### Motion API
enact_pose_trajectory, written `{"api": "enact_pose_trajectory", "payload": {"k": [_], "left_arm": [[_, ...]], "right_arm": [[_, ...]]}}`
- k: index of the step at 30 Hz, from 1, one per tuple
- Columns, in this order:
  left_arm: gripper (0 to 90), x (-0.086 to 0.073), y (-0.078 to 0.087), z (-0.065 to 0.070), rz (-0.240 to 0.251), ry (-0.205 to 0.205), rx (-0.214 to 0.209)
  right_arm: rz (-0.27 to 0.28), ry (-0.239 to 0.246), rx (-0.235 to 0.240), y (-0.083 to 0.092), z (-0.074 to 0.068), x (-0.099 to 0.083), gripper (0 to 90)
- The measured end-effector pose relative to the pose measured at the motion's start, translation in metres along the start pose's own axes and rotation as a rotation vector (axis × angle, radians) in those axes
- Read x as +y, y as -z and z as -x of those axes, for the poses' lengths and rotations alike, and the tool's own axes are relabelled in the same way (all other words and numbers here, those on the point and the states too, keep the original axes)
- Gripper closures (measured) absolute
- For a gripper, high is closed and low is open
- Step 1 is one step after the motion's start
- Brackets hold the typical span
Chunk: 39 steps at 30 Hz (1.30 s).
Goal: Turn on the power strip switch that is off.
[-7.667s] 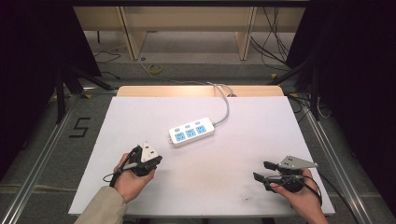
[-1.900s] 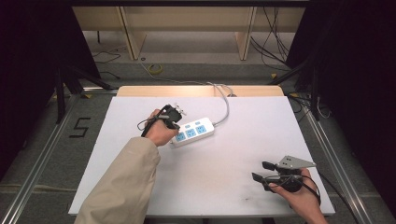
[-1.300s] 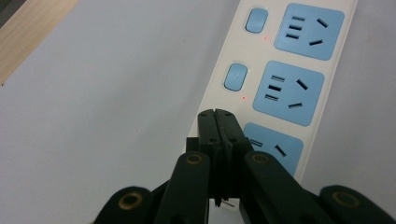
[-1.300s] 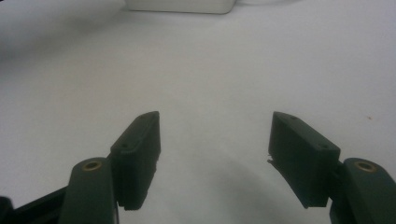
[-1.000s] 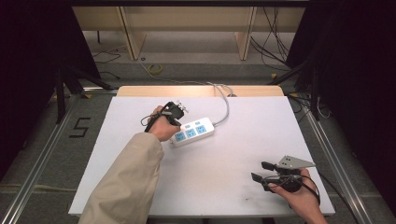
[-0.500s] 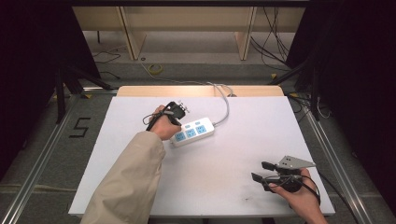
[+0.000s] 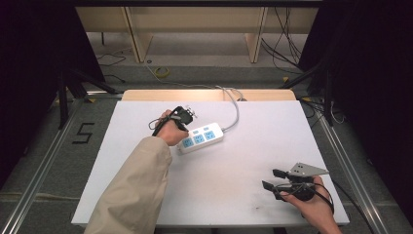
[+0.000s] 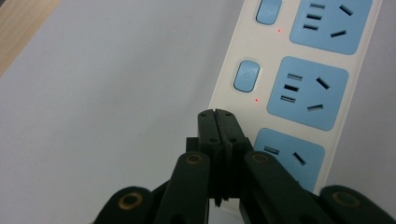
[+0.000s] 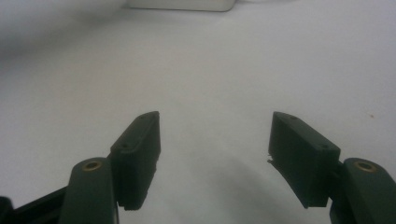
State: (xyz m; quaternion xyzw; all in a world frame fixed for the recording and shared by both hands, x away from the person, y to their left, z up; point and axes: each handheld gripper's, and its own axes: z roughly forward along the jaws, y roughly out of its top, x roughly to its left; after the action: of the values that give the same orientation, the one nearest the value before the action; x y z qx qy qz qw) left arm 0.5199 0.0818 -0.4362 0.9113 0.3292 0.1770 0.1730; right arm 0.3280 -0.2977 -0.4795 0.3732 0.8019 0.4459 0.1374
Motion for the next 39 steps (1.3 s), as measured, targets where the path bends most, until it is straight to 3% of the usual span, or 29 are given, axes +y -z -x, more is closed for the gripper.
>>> {"api": "enact_pose_trajectory", "payload": {"k": [11,20,27,39], "left_arm": [[89.8,-0.0002,-0.0005,-0.0001,0.001,0.005,-0.006],[89.9,0.0004,-0.0013,0.0022,-0.015,-0.017,0.004],[89.9,-0.0001,-0.0021,0.001,-0.014,0.005,-0.012],[90.0,0.001,-0.0032,0.0043,-0.023,-0.002,0.008]], "right_arm": [[-0.001,0.0,0.002,-0.0003,0.0002,0.0,35.1],[-0.002,-0.001,0.001,0.0002,-0.0005,0.0,35.1],[-0.001,0.001,0.002,-0.0001,-0.0009,0.0002,35.1],[-0.001,0.0,0.002,0.0005,-0.0011,0.0002,35.0]]}}
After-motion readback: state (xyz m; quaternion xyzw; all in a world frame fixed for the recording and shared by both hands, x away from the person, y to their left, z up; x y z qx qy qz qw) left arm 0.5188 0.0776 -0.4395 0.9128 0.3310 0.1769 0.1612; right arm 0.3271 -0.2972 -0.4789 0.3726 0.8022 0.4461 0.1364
